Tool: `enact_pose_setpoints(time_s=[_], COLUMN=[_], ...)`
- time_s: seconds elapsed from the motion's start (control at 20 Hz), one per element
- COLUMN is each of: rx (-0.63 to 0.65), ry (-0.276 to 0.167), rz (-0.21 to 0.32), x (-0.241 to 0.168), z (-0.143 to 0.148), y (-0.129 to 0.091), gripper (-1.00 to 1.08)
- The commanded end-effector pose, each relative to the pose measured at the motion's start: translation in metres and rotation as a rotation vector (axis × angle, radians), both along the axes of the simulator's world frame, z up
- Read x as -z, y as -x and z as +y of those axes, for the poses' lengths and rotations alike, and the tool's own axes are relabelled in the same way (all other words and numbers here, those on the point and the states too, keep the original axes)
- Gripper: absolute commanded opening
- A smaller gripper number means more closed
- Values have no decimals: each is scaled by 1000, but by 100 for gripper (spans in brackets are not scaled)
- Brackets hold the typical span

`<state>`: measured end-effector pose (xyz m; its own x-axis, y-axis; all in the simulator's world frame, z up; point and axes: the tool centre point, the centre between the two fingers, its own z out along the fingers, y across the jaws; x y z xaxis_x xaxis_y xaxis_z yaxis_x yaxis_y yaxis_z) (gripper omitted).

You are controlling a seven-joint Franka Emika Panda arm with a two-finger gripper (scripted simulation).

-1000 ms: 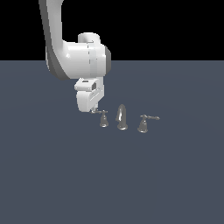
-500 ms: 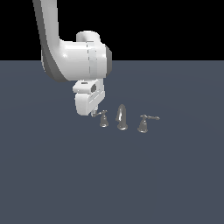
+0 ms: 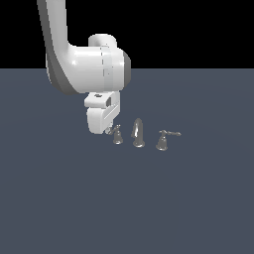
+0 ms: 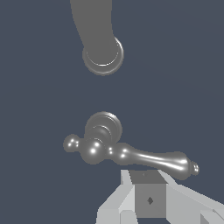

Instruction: Turn on the faucet by rotating a designated handle.

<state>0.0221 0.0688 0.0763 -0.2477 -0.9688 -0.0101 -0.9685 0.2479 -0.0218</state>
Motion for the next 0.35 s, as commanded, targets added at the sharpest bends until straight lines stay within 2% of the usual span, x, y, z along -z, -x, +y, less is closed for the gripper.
enact_pose_setpoints(time_s=[0.0, 0.3], rx=[2, 4], ry=[4, 4], rz=[16, 23], x=[0, 0], z=[-7, -16], y=[14, 30], gripper=[-100, -100])
